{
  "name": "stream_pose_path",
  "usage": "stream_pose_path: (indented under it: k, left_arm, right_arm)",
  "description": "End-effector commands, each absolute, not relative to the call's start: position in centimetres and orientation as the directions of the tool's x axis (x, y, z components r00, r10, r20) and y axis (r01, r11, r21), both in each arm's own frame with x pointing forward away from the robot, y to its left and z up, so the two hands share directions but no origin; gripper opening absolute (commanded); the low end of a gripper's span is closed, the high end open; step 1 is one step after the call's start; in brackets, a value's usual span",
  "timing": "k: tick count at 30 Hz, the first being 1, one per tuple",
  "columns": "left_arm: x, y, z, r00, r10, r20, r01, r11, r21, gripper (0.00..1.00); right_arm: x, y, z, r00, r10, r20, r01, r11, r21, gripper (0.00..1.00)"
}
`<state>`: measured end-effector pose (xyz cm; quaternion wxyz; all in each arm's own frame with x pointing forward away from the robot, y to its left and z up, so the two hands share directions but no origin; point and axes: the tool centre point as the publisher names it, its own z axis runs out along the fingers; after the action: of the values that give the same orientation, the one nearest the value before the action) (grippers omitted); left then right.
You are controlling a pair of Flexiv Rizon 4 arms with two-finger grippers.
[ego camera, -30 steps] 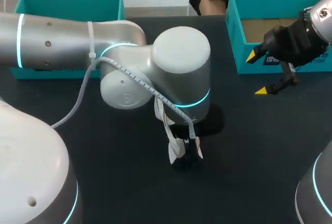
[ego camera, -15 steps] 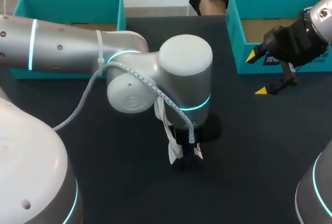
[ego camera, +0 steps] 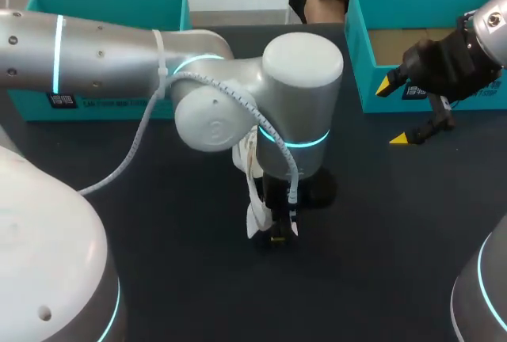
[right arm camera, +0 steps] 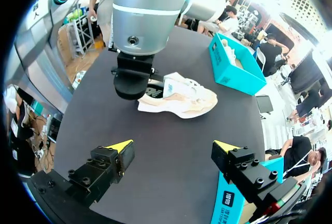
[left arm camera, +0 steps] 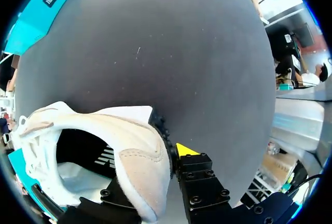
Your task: Take the shoe out of the shoebox, open the shoe tongue, remove and reinsert the insole, then place the shoe into the shoebox
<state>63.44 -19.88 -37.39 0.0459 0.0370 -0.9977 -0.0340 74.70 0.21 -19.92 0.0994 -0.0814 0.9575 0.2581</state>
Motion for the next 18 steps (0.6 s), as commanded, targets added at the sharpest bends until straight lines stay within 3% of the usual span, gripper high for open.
stream_pose_path:
  k: [1, 12, 18]
  left_arm:
    - [63.7, -17.9, -31.8, -0.995, -0.074, 0.071, -0.068, 0.995, 0.075, 0.00]
    - [66.0, -14.7, -22.2, -0.993, -0.096, 0.065, -0.092, 0.994, 0.054, 0.00]
    - [66.2, -14.7, -20.9, -0.994, -0.092, 0.062, -0.090, 0.995, 0.039, 0.00]
  right_arm:
    - [74.8, 0.3, -20.0, -0.967, -0.105, -0.232, -0.207, 0.855, 0.476, 1.00]
    - [74.8, 0.3, -20.0, -0.967, -0.105, -0.232, -0.207, 0.855, 0.476, 1.00]
    - [74.8, 0.3, -20.0, -0.967, -0.105, -0.232, -0.207, 0.855, 0.476, 1.00]
